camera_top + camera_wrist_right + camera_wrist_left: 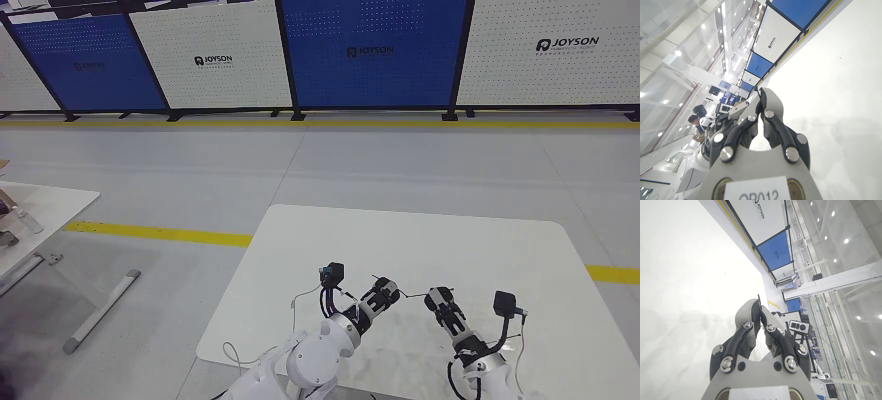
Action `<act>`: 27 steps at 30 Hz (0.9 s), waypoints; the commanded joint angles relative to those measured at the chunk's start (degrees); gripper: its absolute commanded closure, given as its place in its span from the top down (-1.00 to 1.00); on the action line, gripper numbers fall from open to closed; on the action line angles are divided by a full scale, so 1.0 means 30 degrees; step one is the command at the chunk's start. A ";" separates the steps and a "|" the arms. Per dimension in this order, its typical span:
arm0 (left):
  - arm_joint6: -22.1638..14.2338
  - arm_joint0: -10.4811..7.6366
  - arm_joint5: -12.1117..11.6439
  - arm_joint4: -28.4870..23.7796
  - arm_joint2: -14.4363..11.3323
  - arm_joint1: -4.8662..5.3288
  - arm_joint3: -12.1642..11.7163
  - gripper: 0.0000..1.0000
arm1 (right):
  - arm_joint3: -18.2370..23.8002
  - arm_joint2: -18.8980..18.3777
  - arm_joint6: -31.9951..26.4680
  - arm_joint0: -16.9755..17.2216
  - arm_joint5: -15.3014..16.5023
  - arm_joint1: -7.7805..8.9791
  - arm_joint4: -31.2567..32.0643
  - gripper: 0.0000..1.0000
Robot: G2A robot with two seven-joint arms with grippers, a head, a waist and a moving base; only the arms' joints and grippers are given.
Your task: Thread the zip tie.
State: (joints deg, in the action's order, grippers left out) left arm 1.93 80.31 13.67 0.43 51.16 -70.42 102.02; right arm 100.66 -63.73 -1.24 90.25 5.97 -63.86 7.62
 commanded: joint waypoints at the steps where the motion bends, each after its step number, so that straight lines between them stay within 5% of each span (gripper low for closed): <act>1: 0.0000 0.0000 0.0000 0.0000 0.0000 0.0000 0.0000 -1.00 | 0.0000 0.0000 -0.0001 0.0000 -0.0003 0.0000 0.0001 -1.00; 27: 0.0000 0.0000 0.0000 0.0000 0.0000 0.0000 0.0000 -1.00 | 0.0729 -0.0877 -0.0725 0.0519 -0.0743 -0.0295 -0.0147 -1.00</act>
State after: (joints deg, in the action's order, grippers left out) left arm 1.93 80.31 13.67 0.43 51.16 -70.42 102.02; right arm 102.82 -66.27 -3.46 91.77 3.74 -64.71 7.21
